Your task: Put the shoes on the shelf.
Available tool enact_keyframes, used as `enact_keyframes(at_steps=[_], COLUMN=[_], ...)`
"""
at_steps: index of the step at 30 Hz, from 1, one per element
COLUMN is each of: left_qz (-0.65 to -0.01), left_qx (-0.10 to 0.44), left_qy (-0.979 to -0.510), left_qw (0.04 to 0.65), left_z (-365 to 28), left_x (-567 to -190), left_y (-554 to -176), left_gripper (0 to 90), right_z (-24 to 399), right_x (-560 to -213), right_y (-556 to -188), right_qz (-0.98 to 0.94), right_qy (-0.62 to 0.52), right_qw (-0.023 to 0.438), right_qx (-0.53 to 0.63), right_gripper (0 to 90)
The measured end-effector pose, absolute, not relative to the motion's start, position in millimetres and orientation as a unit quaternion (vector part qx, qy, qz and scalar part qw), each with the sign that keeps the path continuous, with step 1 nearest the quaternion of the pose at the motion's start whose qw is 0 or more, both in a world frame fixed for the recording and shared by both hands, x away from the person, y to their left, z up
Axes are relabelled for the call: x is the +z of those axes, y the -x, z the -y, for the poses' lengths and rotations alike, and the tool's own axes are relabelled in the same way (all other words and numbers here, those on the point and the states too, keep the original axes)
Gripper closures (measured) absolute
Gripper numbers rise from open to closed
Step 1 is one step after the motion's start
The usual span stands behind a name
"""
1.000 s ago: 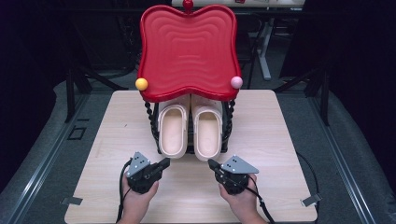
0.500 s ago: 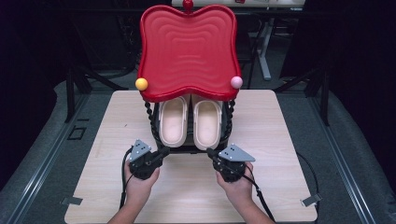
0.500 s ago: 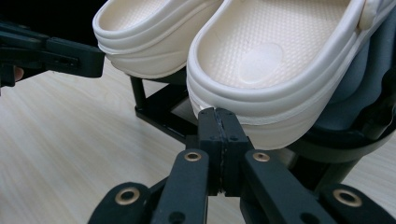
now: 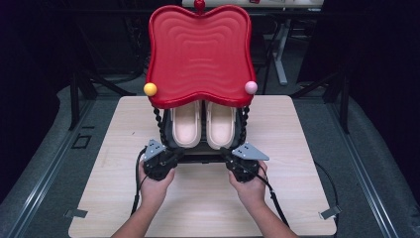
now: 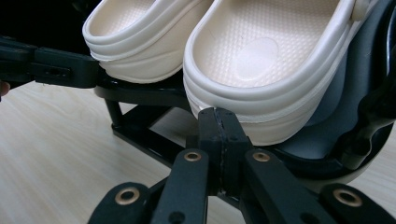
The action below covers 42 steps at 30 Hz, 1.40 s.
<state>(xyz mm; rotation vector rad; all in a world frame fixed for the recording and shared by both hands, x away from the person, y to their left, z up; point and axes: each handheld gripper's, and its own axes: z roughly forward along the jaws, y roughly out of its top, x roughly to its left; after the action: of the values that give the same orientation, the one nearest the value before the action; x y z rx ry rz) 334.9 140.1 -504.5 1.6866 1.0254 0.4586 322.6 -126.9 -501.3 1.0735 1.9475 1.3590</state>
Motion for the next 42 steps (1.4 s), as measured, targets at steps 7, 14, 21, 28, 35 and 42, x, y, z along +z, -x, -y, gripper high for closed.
enact_keyframes(at_steps=[7,14,21,28,35,42], left_qz=[-0.437,-0.443,-0.438,-0.438,-0.447,-0.456], left_qx=[0.193,0.189,0.192,0.205,0.224,0.230], left_qy=[-0.700,-0.700,-0.701,-0.701,-0.689,-0.682], left_qw=[0.530,0.528,0.528,0.524,0.525,0.523], left_z=[-135.7,-134.0,-131.3,-140.0,-149.2,-150.1], left_x=[-509.6,-511.4,-512.6,-511.0,-506.0,-506.1], left_y=[-341.5,-346.6,-348.4,-342.2,-342.8,-348.1], left_gripper=[90.0,90.0,89.7,89.2,89.3,89.0], right_z=[122.5,118.6,116.0,125.0,140.3,142.6], right_x=[-501.5,-502.2,-503.5,-501.8,-499.1,-496.2], right_y=[-329.1,-335.7,-340.5,-333.3,-335.3,-342.2], right_qz=[-0.720,-0.719,-0.720,-0.718,-0.701,-0.685], right_qy=[-0.401,-0.406,-0.408,-0.408,-0.429,-0.445], right_qw=[0.265,0.262,0.260,0.274,0.288,0.297], right_qx=[0.501,0.499,0.498,0.493,0.491,0.494], right_gripper=[89.7,89.7,88.4,89.7,90.0,89.9])
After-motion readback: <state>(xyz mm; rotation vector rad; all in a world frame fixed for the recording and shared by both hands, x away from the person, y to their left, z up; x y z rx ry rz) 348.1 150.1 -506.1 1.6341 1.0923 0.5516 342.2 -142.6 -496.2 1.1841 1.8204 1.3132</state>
